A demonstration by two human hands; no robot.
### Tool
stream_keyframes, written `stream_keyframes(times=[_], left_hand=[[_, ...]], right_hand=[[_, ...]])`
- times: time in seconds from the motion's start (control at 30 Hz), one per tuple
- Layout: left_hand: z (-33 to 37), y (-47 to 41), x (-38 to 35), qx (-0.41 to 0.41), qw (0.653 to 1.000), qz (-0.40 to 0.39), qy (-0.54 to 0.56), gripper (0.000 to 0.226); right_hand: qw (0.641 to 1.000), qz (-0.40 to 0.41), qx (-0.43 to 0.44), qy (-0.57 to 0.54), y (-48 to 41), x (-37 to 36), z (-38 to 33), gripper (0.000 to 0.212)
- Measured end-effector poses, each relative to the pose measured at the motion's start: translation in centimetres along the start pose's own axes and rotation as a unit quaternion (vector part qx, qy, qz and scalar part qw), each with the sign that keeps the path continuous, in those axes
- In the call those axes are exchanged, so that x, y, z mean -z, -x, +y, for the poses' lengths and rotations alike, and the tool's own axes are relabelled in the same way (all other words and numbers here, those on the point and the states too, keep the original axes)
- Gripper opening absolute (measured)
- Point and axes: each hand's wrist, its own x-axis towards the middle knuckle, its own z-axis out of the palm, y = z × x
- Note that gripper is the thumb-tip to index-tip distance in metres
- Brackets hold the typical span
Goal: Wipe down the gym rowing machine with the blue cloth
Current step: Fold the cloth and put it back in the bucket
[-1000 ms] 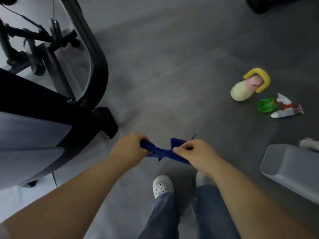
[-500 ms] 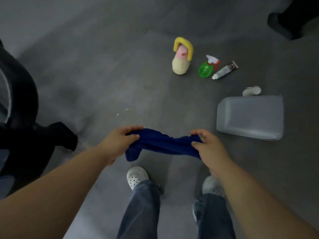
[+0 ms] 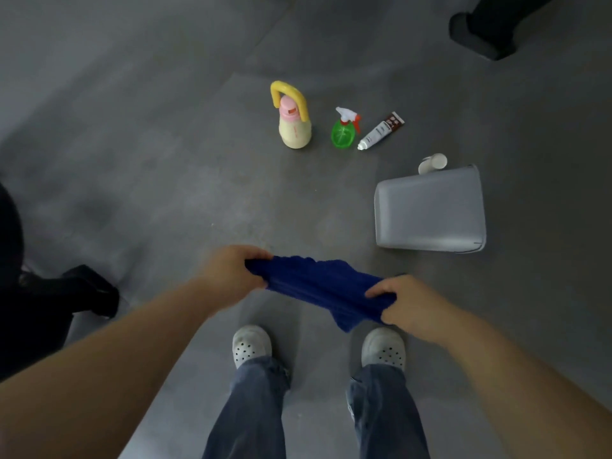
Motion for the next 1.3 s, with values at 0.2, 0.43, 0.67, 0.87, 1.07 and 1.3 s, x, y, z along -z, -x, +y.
stream_keyframes(times=[0.2,0.43,0.67,0.87,1.07,1.3], left_hand=[[3.7,-1.0,-0.4,-0.048,0.985,0.03,-0.165,0.016],[6.5,-1.1,-2.8,-0.059,0.998,-0.006,0.027,0.013],[10.7,0.7,-10.8,-0.153,0.979,-0.128,0.039,0.042],[15.2,-2.3,-14.5,-0.217,0.975,-0.033,-0.036,0.031],[19.4,-6.5,-20.4,-0.165,0.985,-0.036,0.013,0.017],[21.6,-12.7,-28.0,-0.137,0.986,-0.044,0.082,0.019]], right_hand=[[0.975,-0.036,0.008,0.221,0.3,1.5,1.9,0.031],[0.971,0.12,-0.009,-0.206,-0.3,0.5,3.9,0.029],[0.779,0.06,0.006,-0.625,-1.1,-2.0,3.1,0.043],[0.732,0.04,0.027,-0.68,-1.7,1.4,7.2,0.067],[0.768,0.09,-0.016,-0.634,-5.3,4.5,14.9,0.051],[0.863,0.334,-0.113,-0.363,-15.6,8.9,24.9,0.075]])
